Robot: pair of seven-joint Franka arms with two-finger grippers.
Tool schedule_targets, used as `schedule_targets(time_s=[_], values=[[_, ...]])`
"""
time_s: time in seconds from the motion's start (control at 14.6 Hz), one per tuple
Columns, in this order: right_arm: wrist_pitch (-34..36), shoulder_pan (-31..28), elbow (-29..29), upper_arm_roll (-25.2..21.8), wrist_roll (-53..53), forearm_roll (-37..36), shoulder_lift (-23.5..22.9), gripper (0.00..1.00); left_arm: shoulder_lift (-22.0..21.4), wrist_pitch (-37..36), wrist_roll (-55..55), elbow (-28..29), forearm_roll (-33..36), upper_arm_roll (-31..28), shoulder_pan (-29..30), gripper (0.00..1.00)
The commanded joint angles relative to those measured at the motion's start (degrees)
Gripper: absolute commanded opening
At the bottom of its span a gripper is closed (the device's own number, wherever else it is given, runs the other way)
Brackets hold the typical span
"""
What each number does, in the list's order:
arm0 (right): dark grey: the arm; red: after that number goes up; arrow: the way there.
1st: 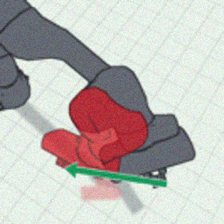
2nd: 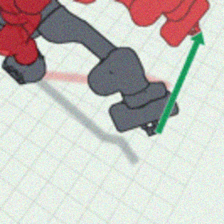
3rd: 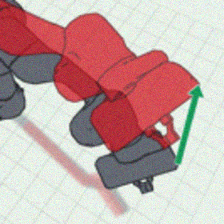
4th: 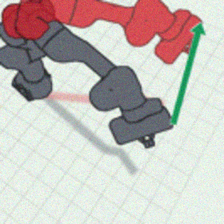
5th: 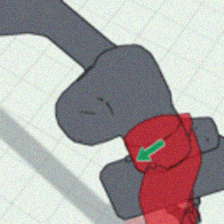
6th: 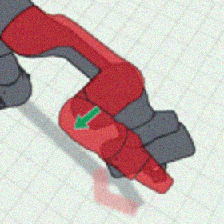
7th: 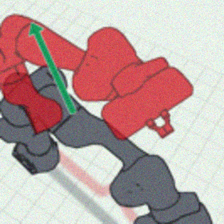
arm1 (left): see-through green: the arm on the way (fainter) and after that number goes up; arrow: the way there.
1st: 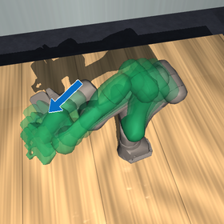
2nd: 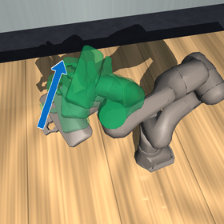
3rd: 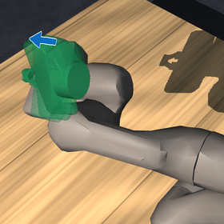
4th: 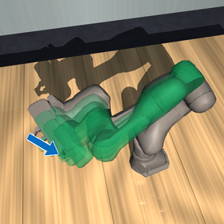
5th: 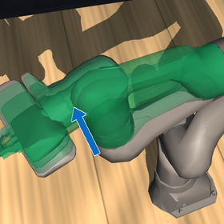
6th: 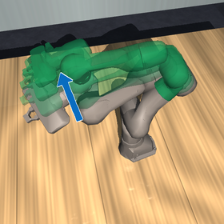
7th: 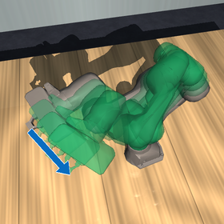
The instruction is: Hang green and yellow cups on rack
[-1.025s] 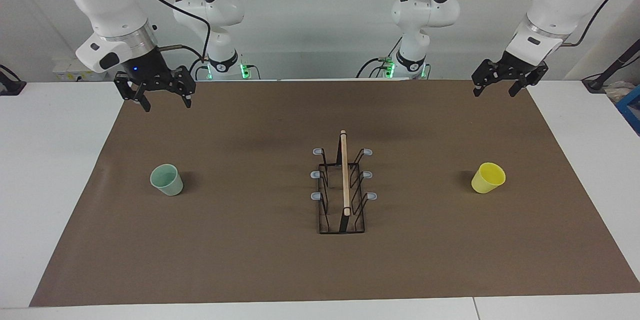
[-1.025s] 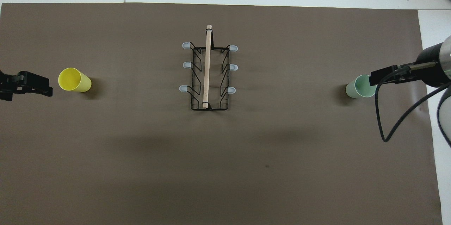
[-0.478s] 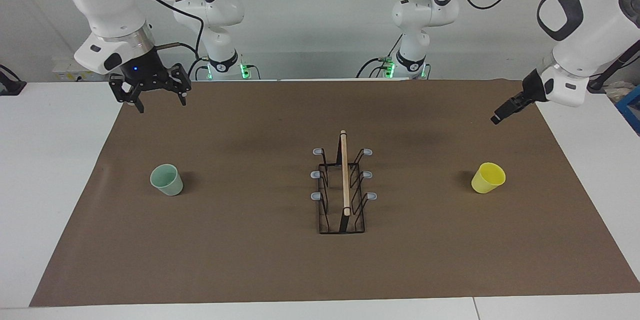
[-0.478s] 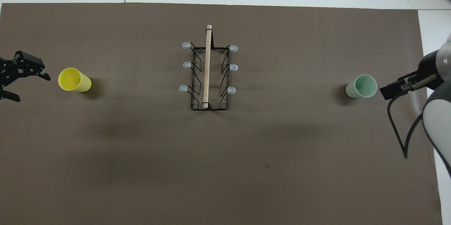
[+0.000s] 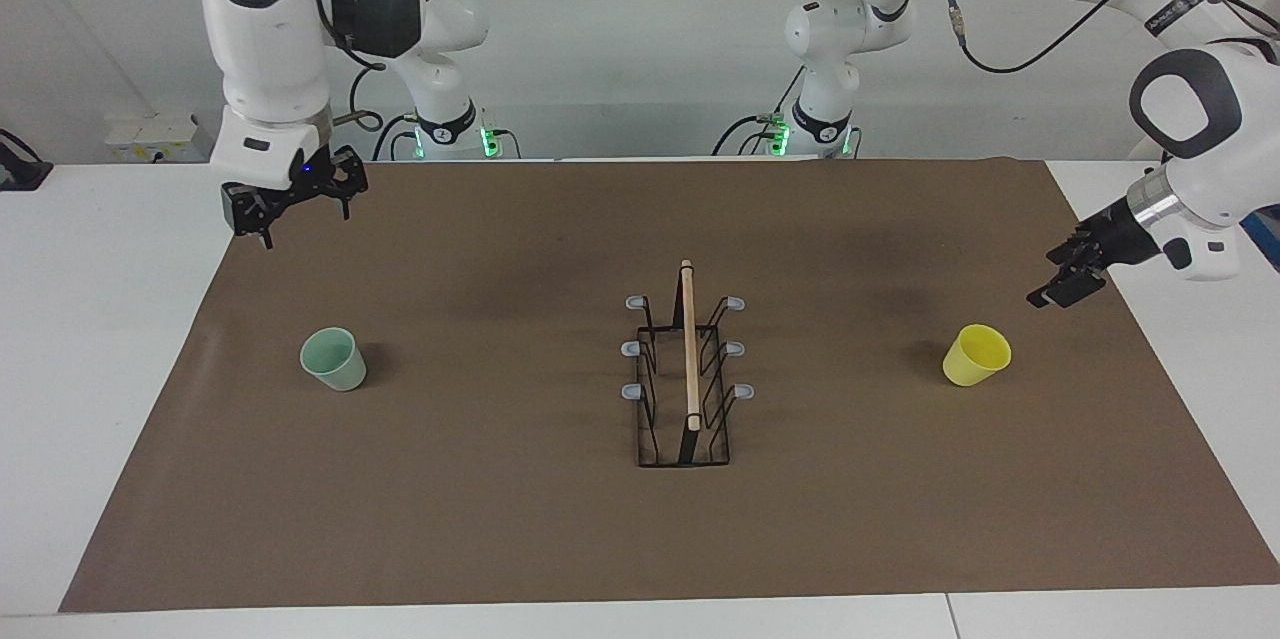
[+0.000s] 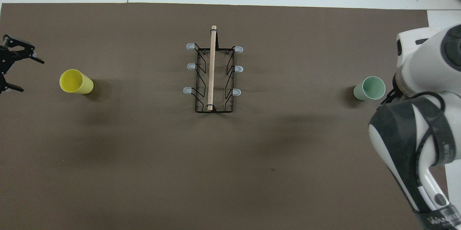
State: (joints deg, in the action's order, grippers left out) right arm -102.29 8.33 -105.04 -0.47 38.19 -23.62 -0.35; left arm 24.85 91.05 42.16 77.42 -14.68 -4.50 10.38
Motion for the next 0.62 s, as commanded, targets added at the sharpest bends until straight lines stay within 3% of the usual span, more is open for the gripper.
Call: schedule_targets(time_s=[0.0, 0.41, 0.55], values=[[-2.65, 1.41, -1.57, 0.03, 4.34, -7.19, -3.50, 1.00, 7.22, 0.35, 8.18, -7.19, -3.16, 0.02, 3.23, 1.00], [-4.49, 6.25, -1.66, 0.03, 6.37, -21.00, -10.36, 1.00, 12.75, 9.40, 23.65, -4.56, -14.74, -0.25, 9.99, 1.00], [-7.65, 6.52, -3.06, 0.03, 6.46, -23.22, -10.90, 1.00, 12.16, 12.47, 24.11, 1.13, -19.49, -0.33, 10.98, 1.00]])
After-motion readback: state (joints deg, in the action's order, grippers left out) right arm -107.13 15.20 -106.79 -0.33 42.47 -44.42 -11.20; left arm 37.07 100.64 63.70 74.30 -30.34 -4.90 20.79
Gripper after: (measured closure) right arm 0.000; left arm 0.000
